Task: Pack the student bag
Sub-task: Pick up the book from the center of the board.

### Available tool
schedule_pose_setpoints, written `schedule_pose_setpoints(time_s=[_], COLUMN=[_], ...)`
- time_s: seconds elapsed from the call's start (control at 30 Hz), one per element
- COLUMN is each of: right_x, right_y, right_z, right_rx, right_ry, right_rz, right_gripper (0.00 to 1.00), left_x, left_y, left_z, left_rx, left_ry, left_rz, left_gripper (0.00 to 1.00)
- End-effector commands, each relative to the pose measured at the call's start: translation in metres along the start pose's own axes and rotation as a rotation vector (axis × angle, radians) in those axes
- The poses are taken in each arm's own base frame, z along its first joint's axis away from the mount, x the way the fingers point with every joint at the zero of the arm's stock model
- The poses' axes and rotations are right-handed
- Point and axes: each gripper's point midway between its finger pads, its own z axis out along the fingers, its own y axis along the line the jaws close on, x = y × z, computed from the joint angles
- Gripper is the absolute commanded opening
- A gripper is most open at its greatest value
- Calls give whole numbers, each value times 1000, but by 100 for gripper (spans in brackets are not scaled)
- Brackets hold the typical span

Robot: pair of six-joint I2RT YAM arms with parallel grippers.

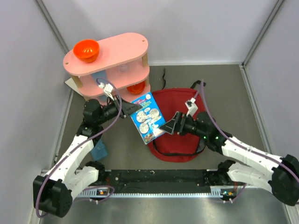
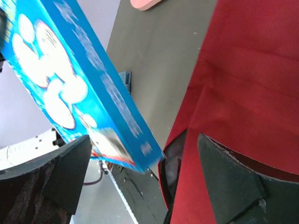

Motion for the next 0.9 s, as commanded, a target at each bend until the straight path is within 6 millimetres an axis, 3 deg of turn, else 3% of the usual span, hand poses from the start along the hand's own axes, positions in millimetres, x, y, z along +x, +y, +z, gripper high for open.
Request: schedule_pose_setpoints(time_s=[0.0, 0.13, 0.23, 0.37, 0.57, 0.6, 0.67, 0.77, 0.8, 0.87], right_x=[-32, -39, -41, -51, -49, -56, -56, -61, -60, -61], right_y=[13, 23, 28, 48, 47, 56, 56, 67, 69, 73], right_z=[-22, -38, -41, -46, -31, -34, -31, -31, -31, -30], right_rx=[-68, -128, -146, -241, -238, -290, -317, -379, -393, -415], right_ry=[-234, -299, -310, -346, -308, -338, -347, -359, -349, -348], right_rz=[99, 95, 106, 85, 144, 143, 171, 168, 165, 175], right_gripper=[94, 95, 95, 95, 95, 95, 95, 86, 78, 70], left_x=[-63, -69, -67, -57, -55, -53, -53, -48, -47, -45], left_y=[-35, -37, -42, -45, -59, -57, -59, -54, -53, -51], left_z=[0, -1, -1, 11, 19, 22, 21, 23, 23, 22], left_rx=[78, 126, 160, 146, 196, 192, 215, 214, 213, 218], left_ry=[-279, -346, -386, -363, -371, -365, -372, -371, -372, -376], left_rz=[-58, -120, -153, -167, -175, -182, -188, -200, -205, -211], left_gripper=[0, 0, 0, 0, 0, 0, 0, 0, 0, 0])
